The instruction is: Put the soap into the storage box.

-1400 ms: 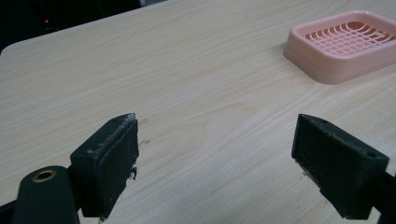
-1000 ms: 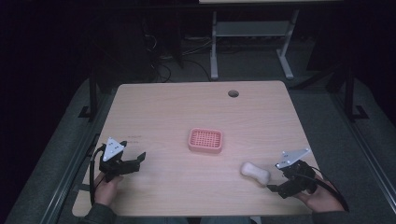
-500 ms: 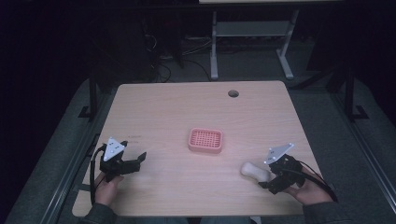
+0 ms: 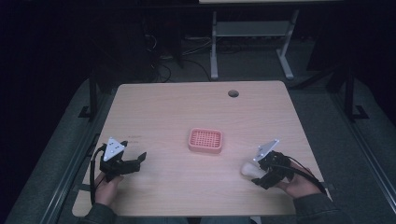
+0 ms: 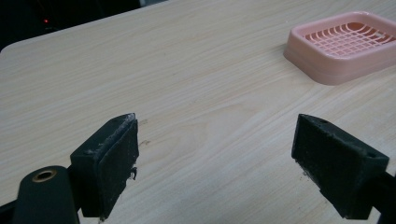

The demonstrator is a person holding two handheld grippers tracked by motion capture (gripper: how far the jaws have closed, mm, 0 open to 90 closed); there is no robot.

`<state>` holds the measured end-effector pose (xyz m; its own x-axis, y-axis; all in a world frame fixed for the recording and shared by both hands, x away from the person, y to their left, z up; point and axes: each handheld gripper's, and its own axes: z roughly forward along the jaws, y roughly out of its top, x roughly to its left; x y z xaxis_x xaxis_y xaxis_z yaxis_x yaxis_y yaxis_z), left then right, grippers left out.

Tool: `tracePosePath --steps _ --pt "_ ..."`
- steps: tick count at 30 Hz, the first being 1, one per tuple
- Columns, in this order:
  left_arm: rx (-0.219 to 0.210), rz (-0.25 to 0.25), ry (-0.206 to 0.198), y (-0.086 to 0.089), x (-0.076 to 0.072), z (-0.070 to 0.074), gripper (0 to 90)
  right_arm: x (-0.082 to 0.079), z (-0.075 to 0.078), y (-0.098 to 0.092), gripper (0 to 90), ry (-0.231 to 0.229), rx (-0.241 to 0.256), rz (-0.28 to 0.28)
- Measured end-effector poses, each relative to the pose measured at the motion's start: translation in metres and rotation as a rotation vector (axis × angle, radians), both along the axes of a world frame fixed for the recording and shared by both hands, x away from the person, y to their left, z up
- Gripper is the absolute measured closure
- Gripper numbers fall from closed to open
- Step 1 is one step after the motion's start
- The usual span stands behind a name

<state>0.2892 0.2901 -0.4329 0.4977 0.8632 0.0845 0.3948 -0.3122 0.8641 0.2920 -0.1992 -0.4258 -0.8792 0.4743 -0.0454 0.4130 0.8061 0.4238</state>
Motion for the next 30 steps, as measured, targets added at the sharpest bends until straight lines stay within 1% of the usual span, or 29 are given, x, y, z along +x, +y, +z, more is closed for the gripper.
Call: tracePosePath --steps 3,4,5,6,7,8,13,15,16,17,21,28,30 --pt "0.002 -0.001 0.0 0.0 0.0 0.0 14.1 0.002 -0.002 0.003 29.0 0.013 -0.006 -0.002" --pt "0.004 -0.002 0.0 0.0 0.0 0.0 14.1 0.003 -0.004 0.004 30.5 0.011 -0.018 -0.004" --pt "0.004 -0.003 0.001 0.0 0.0 0.0 14.1 0.003 -0.004 0.004 30.5 0.011 -0.018 -0.004" --pt "0.0 -0.002 0.0 0.0 0.0 0.0 14.0 0.004 -0.005 0.005 31.2 0.017 -0.024 -0.005" --pt "-0.001 -0.002 0.0 0.0 0.0 0.0 14.1 0.006 -0.007 0.006 32.2 0.016 -0.041 -0.006" --pt "-0.003 -0.001 0.0 0.0 0.0 0.001 14.1 0.007 -0.008 0.007 33.5 0.021 -0.043 -0.009" --pt "-0.004 0.0 0.0 0.0 0.0 0.0 14.1 0.01 -0.011 0.009 36.4 0.028 -0.05 -0.003" --pt "-0.001 -0.001 -0.001 0.0 0.0 0.001 14.1 0.011 -0.013 0.011 38.9 0.035 -0.066 0.003" --pt "-0.001 -0.001 -0.001 0.0 0.0 0.001 14.1 0.011 -0.013 0.011 38.9 0.035 -0.066 0.003" --pt "-0.002 0.0 -0.004 0.0 0.0 0.001 14.1 0.012 -0.015 0.011 41.0 0.034 -0.079 0.007" --pt "-0.004 0.001 -0.002 0.0 0.0 0.001 14.1 0.013 -0.016 0.011 44.2 0.049 -0.074 0.005" --pt "-0.002 0.0 -0.005 0.001 -0.001 0.002 14.1 0.015 -0.018 0.012 45.8 0.053 -0.073 0.009" --pt "-0.004 0.002 -0.005 0.001 -0.001 0.001 14.1 0.015 -0.018 0.012 46.2 0.059 -0.071 0.002"
